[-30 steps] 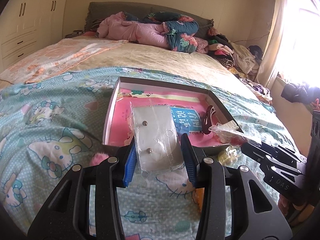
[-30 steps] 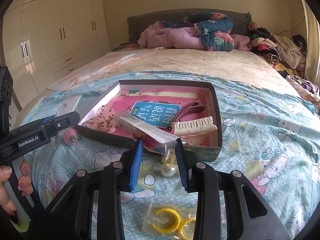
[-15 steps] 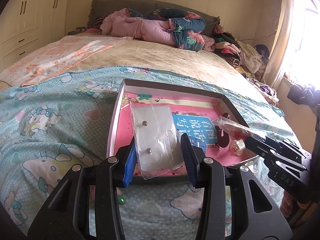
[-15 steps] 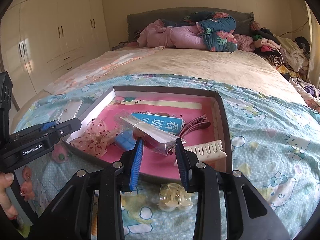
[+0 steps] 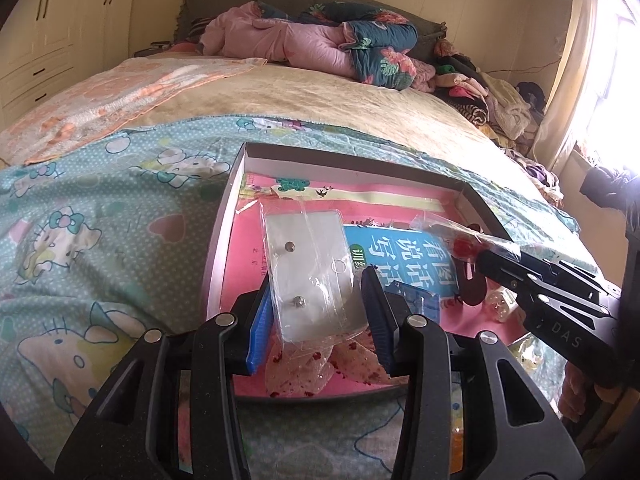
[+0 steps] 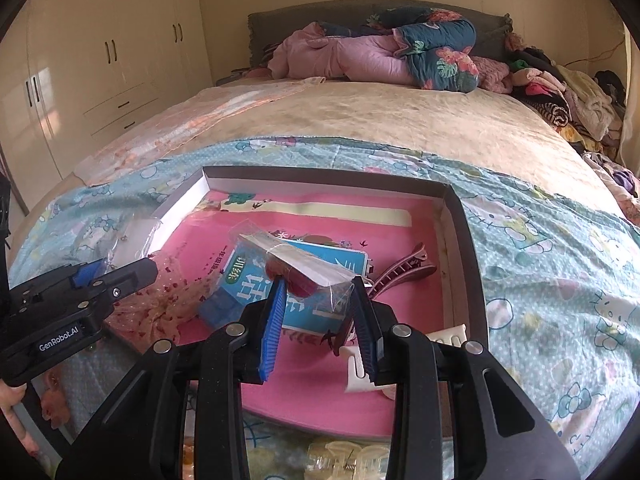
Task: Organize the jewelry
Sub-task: 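Carry the card into the tray with the left tool while the right tool drops the clear bag there, then withdraw both open tools from the tray toward the pom-pom clip and ring bag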
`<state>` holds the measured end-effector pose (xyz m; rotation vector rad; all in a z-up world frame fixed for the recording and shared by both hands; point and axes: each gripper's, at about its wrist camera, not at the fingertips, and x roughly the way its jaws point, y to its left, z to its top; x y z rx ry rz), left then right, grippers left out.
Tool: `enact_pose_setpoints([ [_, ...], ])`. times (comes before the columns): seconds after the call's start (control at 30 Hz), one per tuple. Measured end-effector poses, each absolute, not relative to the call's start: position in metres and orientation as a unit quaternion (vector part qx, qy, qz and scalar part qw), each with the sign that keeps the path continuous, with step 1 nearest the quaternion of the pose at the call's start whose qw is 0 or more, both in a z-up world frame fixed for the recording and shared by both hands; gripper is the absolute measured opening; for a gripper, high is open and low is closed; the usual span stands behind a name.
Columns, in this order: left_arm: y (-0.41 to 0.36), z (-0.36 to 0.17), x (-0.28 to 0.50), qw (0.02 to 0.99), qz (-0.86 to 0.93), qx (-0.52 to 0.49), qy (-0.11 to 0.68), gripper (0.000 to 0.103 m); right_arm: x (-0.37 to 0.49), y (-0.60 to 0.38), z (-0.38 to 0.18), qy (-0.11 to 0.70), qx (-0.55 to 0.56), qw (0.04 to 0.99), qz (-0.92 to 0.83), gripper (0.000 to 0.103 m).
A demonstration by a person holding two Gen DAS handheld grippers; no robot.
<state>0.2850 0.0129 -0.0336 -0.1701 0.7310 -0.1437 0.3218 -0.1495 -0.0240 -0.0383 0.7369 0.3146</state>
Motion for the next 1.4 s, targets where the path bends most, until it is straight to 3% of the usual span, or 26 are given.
enact_pose_setpoints([
  [0.47,0.014,-0.046,0.297,0.925,-0.076,-0.081,0.364,0.034,0.343,-0.143,-0.039,0.384,-0.017,0.911,0.149,0.034],
  [0.87,0.012,-0.046,0.293,0.925,-0.083,-0.078,0.361,0.035,0.326,-0.148,-0.029,0.367,-0.012,0.918,0.149,0.062],
  [1.4,0.007,-0.032,0.273,0.933,-0.084,-0.077,0.343,0.075,0.284,-0.179,-0.016,0.344,0.011,0.93,0.128,0.083],
])
